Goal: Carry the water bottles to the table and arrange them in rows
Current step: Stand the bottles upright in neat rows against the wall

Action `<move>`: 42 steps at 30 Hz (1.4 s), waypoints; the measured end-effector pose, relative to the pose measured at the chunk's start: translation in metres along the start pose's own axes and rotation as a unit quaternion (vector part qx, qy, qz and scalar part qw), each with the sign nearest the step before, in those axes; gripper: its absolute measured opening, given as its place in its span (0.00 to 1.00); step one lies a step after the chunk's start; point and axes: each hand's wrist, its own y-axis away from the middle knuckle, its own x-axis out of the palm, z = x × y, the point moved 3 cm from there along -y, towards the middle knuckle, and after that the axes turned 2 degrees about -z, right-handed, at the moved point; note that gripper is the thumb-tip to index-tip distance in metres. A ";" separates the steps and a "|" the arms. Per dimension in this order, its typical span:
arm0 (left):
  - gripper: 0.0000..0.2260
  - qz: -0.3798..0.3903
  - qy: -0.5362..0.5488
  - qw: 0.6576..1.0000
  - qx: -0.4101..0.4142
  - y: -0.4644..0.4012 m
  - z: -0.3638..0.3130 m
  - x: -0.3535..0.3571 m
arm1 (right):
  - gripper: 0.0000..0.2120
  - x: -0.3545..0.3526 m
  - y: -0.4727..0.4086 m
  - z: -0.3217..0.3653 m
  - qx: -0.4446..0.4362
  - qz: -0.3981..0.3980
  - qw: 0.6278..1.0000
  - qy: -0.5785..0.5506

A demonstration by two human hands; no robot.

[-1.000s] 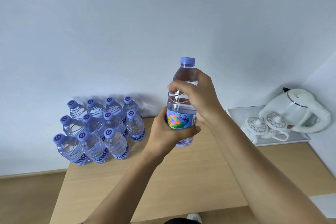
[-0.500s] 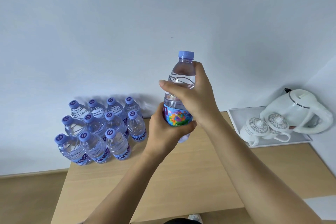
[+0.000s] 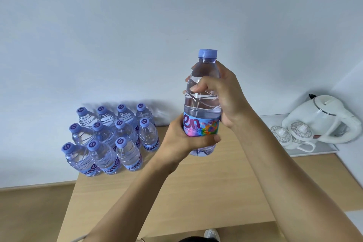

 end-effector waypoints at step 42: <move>0.21 -0.110 -0.067 0.991 0.036 0.017 0.005 0.012 | 0.17 -0.002 0.032 -0.001 -0.056 -0.144 0.983 0.094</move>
